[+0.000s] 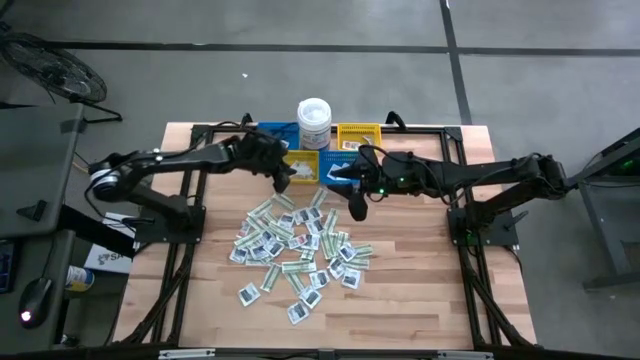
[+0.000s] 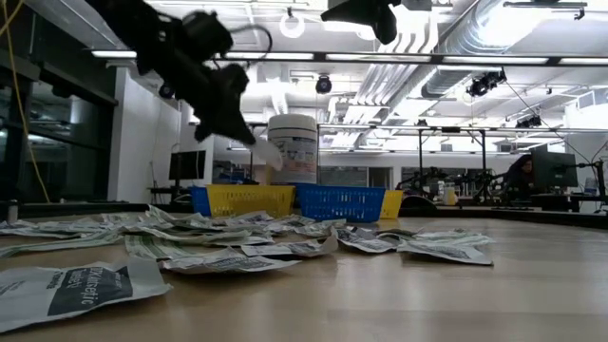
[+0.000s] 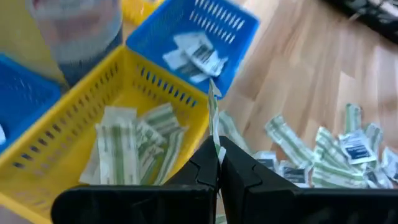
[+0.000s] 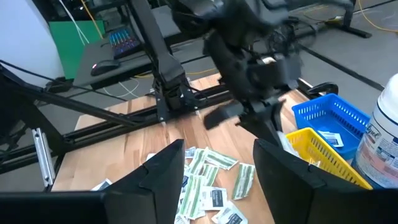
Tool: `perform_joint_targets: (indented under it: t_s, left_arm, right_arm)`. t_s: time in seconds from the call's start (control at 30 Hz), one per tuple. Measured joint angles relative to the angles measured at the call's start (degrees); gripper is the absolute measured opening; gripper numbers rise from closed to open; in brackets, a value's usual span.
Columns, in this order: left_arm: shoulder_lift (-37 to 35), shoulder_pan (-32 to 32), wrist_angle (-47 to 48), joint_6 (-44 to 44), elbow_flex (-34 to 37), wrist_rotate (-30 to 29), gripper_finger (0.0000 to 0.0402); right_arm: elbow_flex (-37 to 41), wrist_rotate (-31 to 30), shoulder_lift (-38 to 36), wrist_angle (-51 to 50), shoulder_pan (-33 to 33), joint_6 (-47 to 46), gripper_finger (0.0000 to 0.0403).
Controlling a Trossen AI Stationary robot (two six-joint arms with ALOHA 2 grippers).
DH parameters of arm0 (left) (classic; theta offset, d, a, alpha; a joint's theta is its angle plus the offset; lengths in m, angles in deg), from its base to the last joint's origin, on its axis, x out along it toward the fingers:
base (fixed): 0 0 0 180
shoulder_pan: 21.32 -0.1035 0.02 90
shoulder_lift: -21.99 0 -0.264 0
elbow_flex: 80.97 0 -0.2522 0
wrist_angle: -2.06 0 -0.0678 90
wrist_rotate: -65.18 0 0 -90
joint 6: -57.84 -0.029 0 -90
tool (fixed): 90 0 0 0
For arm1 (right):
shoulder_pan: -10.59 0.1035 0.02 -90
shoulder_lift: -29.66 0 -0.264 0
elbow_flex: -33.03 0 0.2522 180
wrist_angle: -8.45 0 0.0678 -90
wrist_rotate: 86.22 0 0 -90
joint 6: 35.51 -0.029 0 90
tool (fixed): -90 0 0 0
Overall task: Pick & Place First Aid Supplies
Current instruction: Put the green bandage pad into the left yellow bin
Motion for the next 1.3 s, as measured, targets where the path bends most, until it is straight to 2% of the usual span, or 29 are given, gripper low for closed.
perform_joint_targets:
  t_s: [0.17,0.57,0.7,0.93,1.1,1.2,1.3]
  left_arm:
    - [4.7,-2.9,-1.7,0.9,0.0,3.3,0.0]
    - [5.7,-4.0,-1.8,2.1,0.0,-0.5,0.0003]
    - [5.7,-4.0,-1.8,2.1,0.0,-2.1,0.0036]
    - [5.7,-4.0,-1.7,1.6,0.0,-5.3,0.0127]
    - [5.5,-4.0,0.0,-0.9,0.0,-9.5,0.0154]
    - [4.4,-4.0,0.9,-1.1,-0.1,-8.0,0.0155]
    - [3.6,-4.0,1.7,-1.2,-0.1,-2.1,0.0156]
  right_arm:
    - [0.0,-0.5,0.0,0.0,0.0,-0.2,0.0186]
    - [0.0,-0.6,0.0,-2.0,0.0,-1.5,0.0185]
    - [0.0,-0.6,0.0,-2.7,0.0,-2.4,0.0185]
    - [0.0,-0.6,0.0,-3.8,0.0,-3.0,0.0185]
    - [0.0,-0.6,0.0,-9.3,0.1,-4.3,0.0185]
    - [0.0,-0.1,0.2,-15.9,0.4,-4.2,0.0185]
    - [0.0,-0.1,1.4,-20.0,1.4,-2.2,0.0185]
